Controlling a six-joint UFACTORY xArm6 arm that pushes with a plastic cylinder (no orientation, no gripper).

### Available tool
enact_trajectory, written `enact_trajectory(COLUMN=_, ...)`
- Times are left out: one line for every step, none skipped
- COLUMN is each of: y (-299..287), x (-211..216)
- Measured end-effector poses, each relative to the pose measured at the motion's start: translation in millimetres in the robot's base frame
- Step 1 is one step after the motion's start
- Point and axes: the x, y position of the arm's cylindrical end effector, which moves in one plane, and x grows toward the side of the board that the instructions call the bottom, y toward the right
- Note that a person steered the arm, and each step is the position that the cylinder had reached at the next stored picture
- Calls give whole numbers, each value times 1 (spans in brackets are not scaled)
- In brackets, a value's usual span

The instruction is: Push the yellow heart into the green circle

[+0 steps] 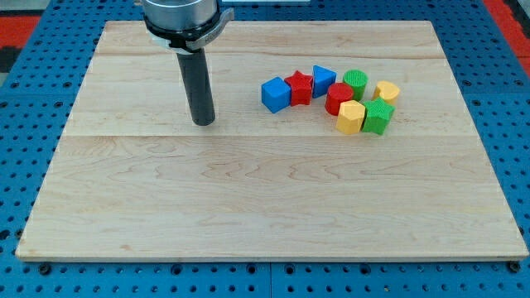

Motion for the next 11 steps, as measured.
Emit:
enact_trajectory(y=1, x=0)
enact_trajectory(y=12, x=4)
enact_trajectory(y=56, x=43)
enact_trajectory(y=108, x=81)
enact_trajectory(y=212, x=48)
enact_trajectory(y=282, x=43)
enact_trajectory(y=317, x=15)
enact_trajectory(y=303, x=-19)
enact_trajectory(y=251, x=-36)
enact_trajectory(y=226, x=-46)
enact_trajectory(y=231, x=-63)
